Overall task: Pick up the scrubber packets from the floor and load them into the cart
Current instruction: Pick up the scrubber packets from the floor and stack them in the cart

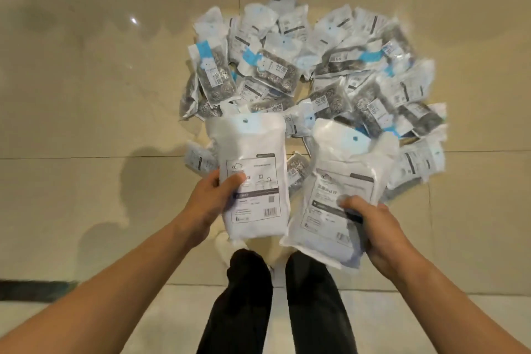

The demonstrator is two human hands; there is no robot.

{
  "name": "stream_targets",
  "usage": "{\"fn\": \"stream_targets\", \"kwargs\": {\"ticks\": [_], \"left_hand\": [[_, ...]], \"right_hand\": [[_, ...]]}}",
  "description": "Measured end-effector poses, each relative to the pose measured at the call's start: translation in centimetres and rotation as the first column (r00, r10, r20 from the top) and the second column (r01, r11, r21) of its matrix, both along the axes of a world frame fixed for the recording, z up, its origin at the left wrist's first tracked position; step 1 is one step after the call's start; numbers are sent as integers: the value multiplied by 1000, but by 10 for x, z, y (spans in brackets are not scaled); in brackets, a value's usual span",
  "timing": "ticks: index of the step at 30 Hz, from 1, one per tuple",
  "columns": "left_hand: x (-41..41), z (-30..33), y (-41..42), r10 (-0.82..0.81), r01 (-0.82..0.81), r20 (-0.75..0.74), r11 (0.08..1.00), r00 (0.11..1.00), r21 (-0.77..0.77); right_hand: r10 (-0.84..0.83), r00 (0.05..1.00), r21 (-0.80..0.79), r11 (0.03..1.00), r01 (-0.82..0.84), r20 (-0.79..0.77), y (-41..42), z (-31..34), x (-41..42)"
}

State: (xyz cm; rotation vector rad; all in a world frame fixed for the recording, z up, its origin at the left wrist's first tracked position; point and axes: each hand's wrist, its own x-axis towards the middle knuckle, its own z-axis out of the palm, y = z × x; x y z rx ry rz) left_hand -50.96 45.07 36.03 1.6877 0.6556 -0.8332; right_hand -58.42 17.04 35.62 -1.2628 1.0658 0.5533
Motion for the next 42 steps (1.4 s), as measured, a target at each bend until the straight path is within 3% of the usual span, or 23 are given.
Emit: {"fn": "stream_targets", "kwargs": {"ticks": [7, 13, 19, 24, 28, 34, 39, 42], "left_hand": [[-33, 221, -36, -26, 29, 163, 999, 986, -20], [-38, 312, -65, -14, 51, 178, 978, 984, -203], [-30, 365, -114, -227, 291, 218, 894, 949, -340], [-28, 400, -170, -384, 476, 314, 822, 868, -311], [-34, 413, -222, -438, 520, 297, 794, 849, -316], [-62, 429, -322, -565, 626, 268, 707, 780, -329], [-96, 437, -420, -669, 718, 266, 621, 694, -314], [-120, 443, -481, -668, 721, 272, 625, 692, -300]], "right_hand": [[123, 983, -125, 986, -106, 140, -29, 220, -10], [11, 975, -159, 987, 25, 221, -52, 322, -62], [-240, 926, -106, 954, 280, 292, -63, 369, -116], [-461, 792, -85, 842, 533, 400, -76, 404, -156], [-579, 704, -58, 754, 654, 412, -104, 422, -187], [-679, 614, -41, 657, 753, 401, -175, 430, -231], [-699, 589, -34, 632, 774, 406, -261, 425, -264], [-700, 583, -30, 630, 776, 412, -321, 431, -286]]}}
